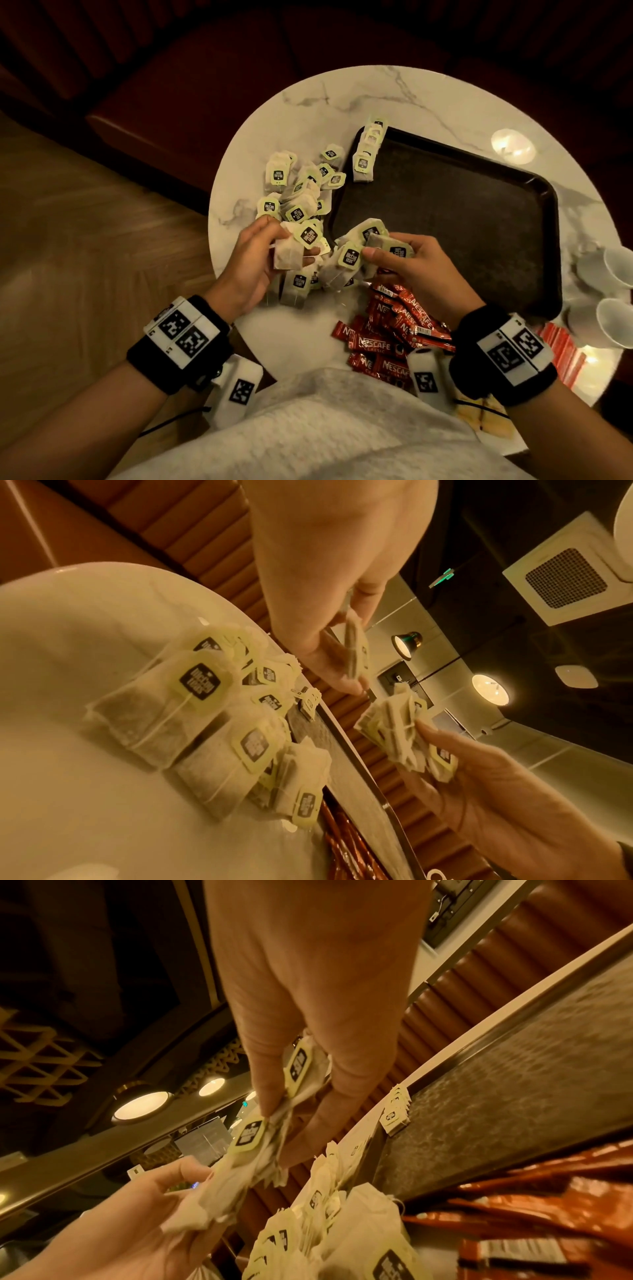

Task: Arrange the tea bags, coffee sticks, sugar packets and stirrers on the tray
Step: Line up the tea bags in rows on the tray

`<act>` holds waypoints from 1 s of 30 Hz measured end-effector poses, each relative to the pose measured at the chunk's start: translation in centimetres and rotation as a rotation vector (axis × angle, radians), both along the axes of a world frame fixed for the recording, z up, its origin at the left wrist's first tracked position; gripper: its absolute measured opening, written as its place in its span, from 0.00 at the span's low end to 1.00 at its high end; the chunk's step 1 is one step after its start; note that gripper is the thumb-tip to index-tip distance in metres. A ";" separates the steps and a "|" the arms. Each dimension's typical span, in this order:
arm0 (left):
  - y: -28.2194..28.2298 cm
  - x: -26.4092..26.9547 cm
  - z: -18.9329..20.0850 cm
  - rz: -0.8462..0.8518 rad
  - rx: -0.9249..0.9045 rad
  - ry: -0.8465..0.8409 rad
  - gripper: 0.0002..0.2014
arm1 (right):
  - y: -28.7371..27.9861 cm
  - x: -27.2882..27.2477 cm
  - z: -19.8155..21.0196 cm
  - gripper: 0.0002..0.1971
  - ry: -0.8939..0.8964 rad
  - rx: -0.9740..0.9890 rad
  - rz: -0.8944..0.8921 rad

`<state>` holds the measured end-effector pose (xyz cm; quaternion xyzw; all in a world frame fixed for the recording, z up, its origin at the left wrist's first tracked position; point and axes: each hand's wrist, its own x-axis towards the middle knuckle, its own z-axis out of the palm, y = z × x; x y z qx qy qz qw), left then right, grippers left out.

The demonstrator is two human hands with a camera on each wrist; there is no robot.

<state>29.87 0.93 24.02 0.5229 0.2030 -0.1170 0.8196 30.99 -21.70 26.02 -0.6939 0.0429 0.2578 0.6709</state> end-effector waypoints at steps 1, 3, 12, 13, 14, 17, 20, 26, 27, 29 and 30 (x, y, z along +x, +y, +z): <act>0.0 0.2 0.2 0.001 -0.017 0.009 0.08 | 0.0 0.1 0.3 0.13 0.007 0.017 0.011; -0.3 0.5 0.5 0.001 0.001 0.018 0.05 | 0.1 0.4 0.8 0.15 0.015 0.049 0.045; -2.9 -0.2 2.4 -0.439 -0.075 0.089 0.17 | 2.0 2.1 3.1 0.09 -0.091 -0.219 0.445; -2.9 -0.3 2.4 -0.466 -0.087 0.091 0.17 | 2.1 2.3 3.2 0.10 -0.140 -0.279 0.452; -3.0 -0.3 2.3 -0.469 -0.100 0.095 0.17 | 2.3 2.4 3.2 0.13 -0.188 -0.329 0.443; -2.9 0.0 1.6 -0.391 -0.139 0.132 0.19 | 2.6 2.8 2.5 0.21 -0.250 -0.363 0.337; -2.9 0.3 1.3 -0.337 -0.167 0.146 0.16 | 2.8 2.8 2.1 0.21 -0.248 -0.318 0.206; -2.7 0.7 0.9 -0.283 -0.183 0.171 0.15 | 2.7 3.3 2.5 0.08 -0.245 -0.210 0.073; -2.7 0.8 0.9 -0.274 -0.186 0.176 0.15 | 2.7 3.5 2.6 0.09 -0.270 -0.195 0.058; -2.5 0.9 0.8 -0.269 -0.189 0.197 0.16 | 2.6 3.8 2.9 0.10 -0.300 -0.143 0.046; -2.6 0.9 0.7 -0.266 -0.189 0.208 0.19 | 2.7 4.0 3.0 0.11 -0.302 -0.115 0.057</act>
